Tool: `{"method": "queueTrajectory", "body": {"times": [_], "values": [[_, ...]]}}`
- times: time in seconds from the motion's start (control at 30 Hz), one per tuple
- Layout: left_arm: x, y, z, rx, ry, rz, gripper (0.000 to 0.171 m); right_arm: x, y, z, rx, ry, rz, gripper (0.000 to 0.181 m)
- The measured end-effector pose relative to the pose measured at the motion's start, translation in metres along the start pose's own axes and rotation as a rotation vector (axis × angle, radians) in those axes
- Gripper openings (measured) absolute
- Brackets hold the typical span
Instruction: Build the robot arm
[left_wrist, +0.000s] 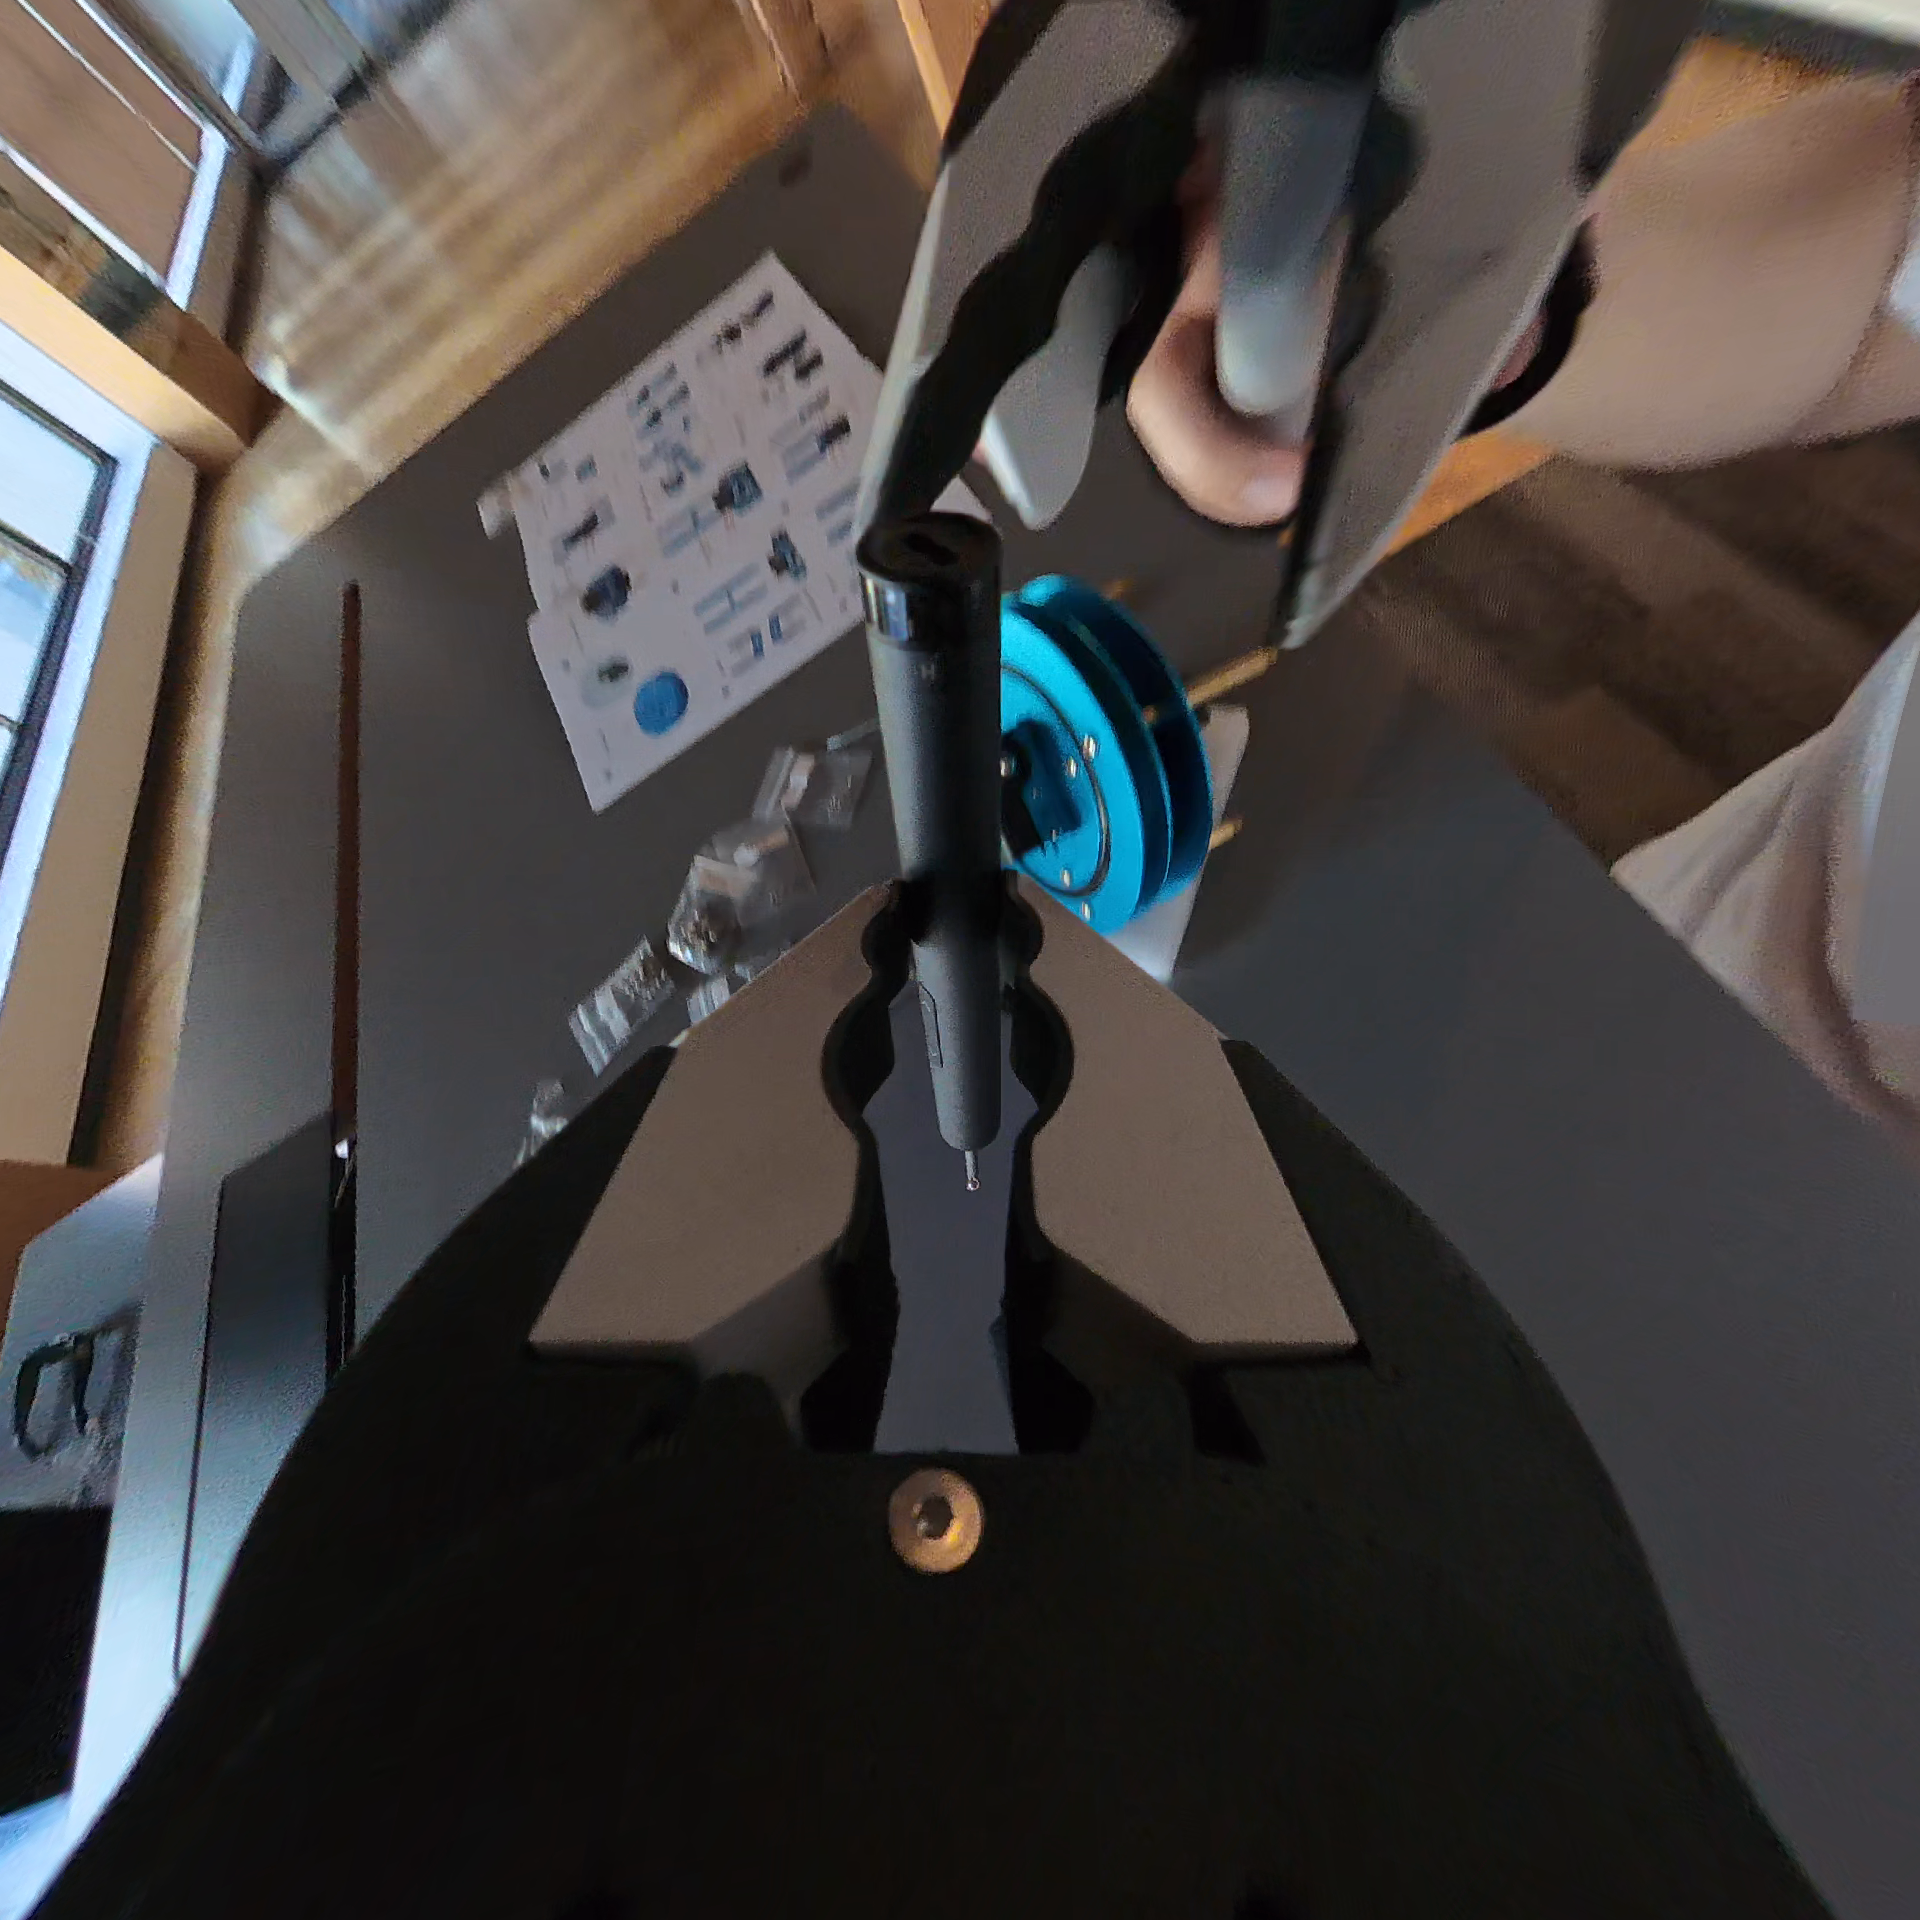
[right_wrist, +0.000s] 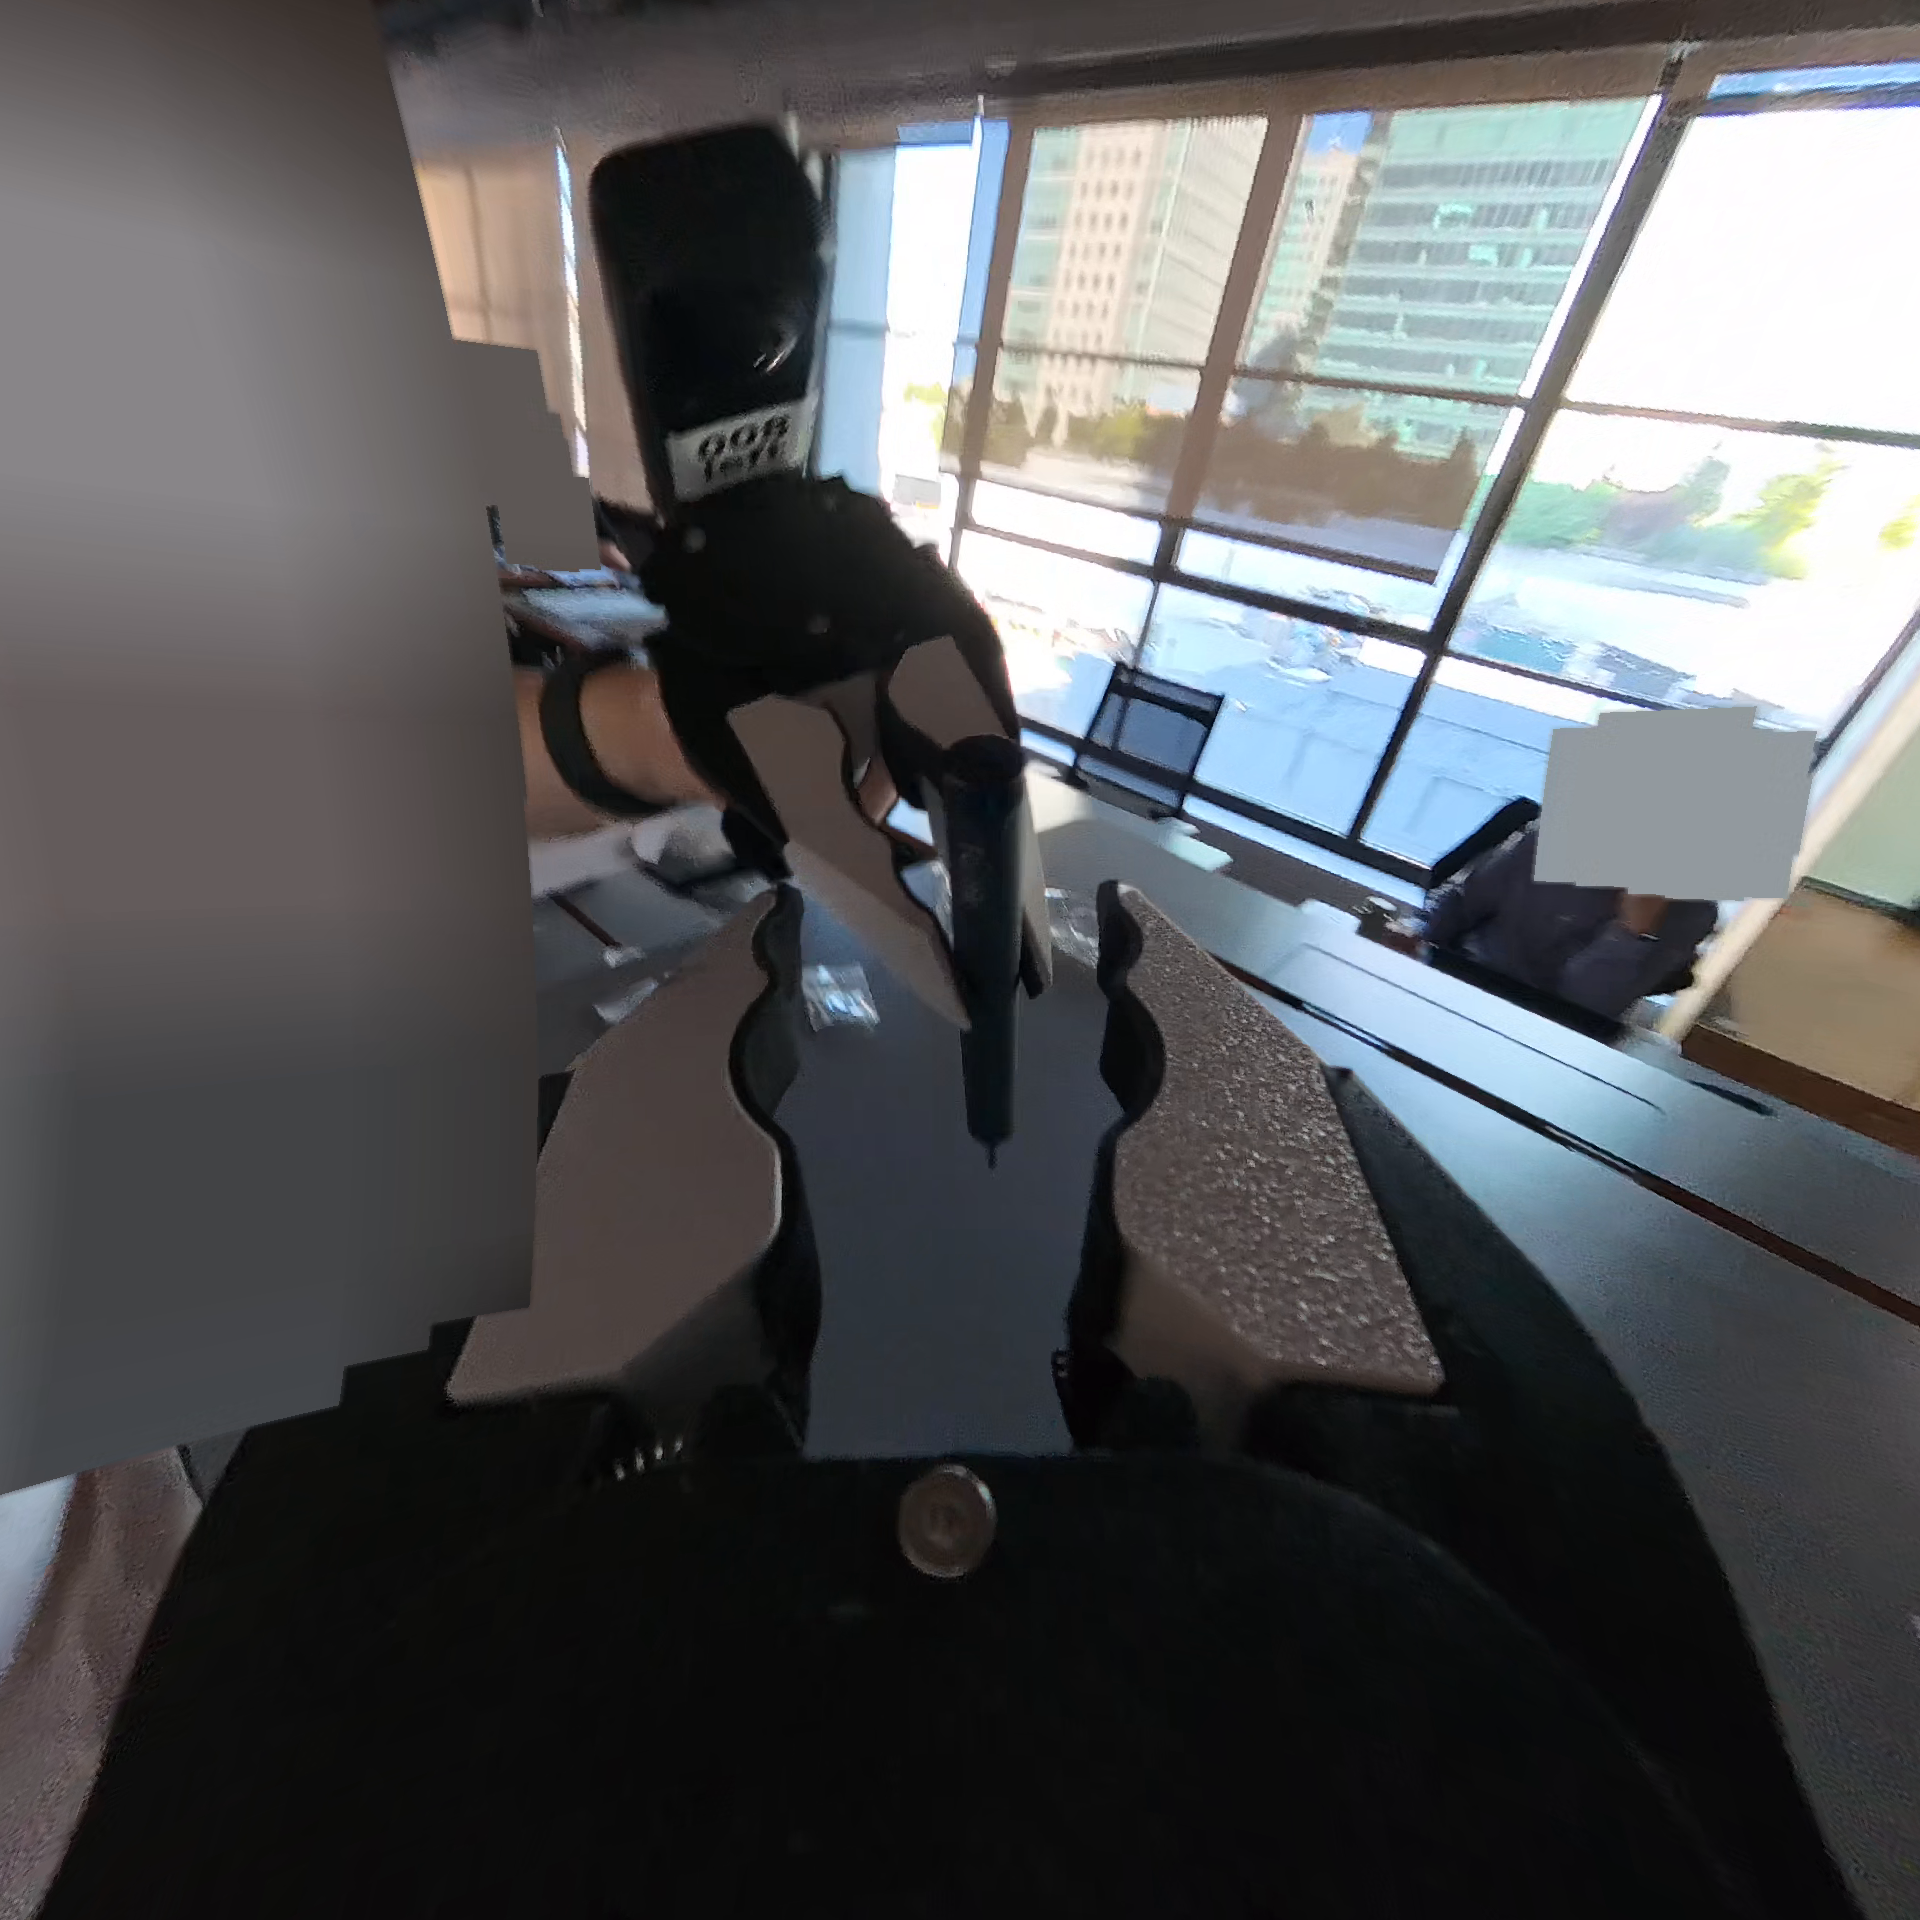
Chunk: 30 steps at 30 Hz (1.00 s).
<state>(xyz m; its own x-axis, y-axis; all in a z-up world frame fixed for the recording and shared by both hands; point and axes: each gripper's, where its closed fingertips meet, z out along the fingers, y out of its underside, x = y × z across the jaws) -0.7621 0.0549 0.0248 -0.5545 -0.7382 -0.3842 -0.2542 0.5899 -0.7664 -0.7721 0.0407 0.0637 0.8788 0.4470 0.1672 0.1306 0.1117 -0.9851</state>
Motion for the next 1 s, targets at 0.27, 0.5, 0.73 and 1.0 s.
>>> {"method": "queueTrajectory", "body": {"times": [0.27, 0.5, 0.73, 1.0], "values": [[-0.003, -0.044, 0.004, 0.143, -0.075, -0.023, 0.015, 0.012, -0.029, -0.002, 0.039, -0.132, 0.013, 0.045], [0.001, -0.06, 0.022, 0.154, -0.078, -0.057, 0.015, 0.013, -0.023, -0.005, -0.034, -0.214, -0.03, 0.019], [0.002, -0.065, 0.024, 0.217, -0.124, -0.101, 0.015, 0.013, -0.026, -0.007, -0.033, -0.234, -0.13, 0.015], [-0.002, -0.063, 0.012, 0.338, -0.074, -0.076, 0.038, 0.019, -0.034, 0.002, -0.043, -0.191, -0.124, 0.015]]}}
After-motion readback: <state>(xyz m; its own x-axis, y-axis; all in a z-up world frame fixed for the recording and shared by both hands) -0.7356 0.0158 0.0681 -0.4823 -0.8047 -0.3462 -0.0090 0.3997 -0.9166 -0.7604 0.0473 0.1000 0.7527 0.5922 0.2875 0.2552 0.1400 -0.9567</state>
